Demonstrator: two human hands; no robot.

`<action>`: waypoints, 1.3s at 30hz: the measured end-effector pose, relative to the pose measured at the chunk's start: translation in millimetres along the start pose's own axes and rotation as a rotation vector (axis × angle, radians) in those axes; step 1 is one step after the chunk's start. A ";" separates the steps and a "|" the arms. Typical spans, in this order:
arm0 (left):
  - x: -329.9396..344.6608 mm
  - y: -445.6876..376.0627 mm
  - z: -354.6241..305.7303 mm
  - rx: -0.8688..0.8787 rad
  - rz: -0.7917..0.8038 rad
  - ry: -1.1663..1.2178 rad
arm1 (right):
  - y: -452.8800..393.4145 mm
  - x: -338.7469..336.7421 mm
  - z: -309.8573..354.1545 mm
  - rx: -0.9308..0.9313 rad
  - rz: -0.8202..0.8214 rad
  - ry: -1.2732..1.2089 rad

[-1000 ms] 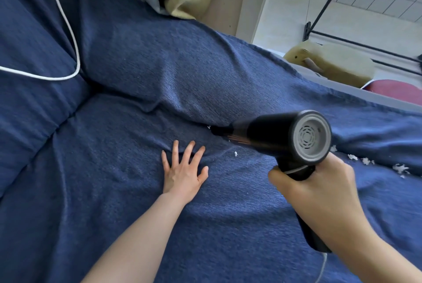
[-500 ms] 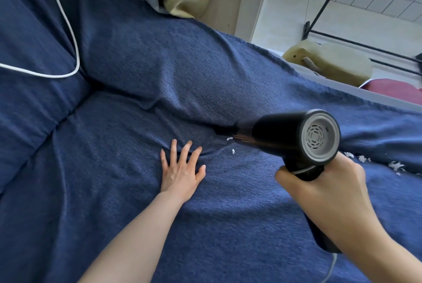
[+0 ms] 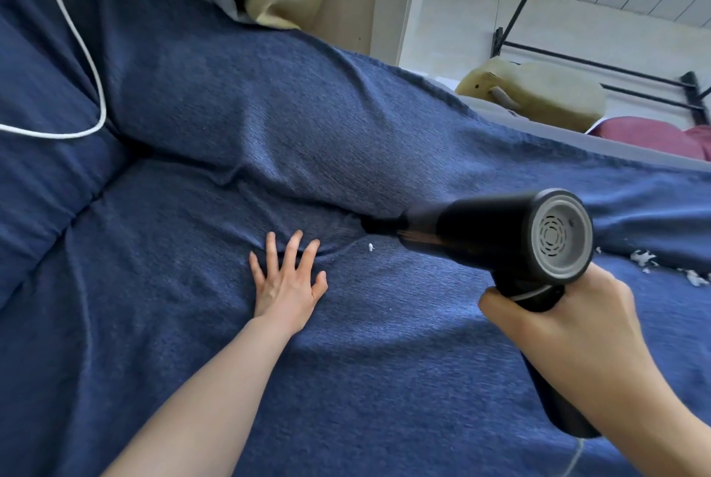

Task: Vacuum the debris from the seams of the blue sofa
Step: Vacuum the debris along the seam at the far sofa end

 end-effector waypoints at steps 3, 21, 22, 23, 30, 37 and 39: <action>-1.0 2.9 -8.4 -0.039 0.013 0.033 | 4.8 -3.9 -12.2 0.050 0.026 -0.018; 7.0 -0.8 -14.6 -0.095 0.103 -0.009 | 16.5 -24.2 -44.1 0.171 -0.057 -0.059; 6.1 -1.5 -16.1 -0.101 0.105 -0.004 | 16.2 -23.2 -46.3 0.169 -0.054 -0.060; 4.8 -2.5 -18.4 -0.109 0.104 0.005 | 16.4 -22.9 -48.1 0.169 -0.054 -0.066; 5.3 9.8 -73.2 -0.056 0.094 0.034 | 29.4 -54.6 -63.2 0.196 -0.089 -0.059; 22.3 36.8 -135.1 0.029 0.123 -0.053 | 31.0 -96.8 -101.5 0.257 -0.184 -0.029; 28.3 40.0 -148.3 0.040 0.141 -0.085 | 30.4 -102.1 -112.0 0.266 -0.190 -0.031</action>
Point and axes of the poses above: each hand's wrist, its own y-axis away from the middle knuckle, its own x-axis out of the palm, z = x × y, the point moved 10 cm from there along -y, towards the middle knuckle, and after that the axes turned 15 degrees about -x, right-handed, at the moved point
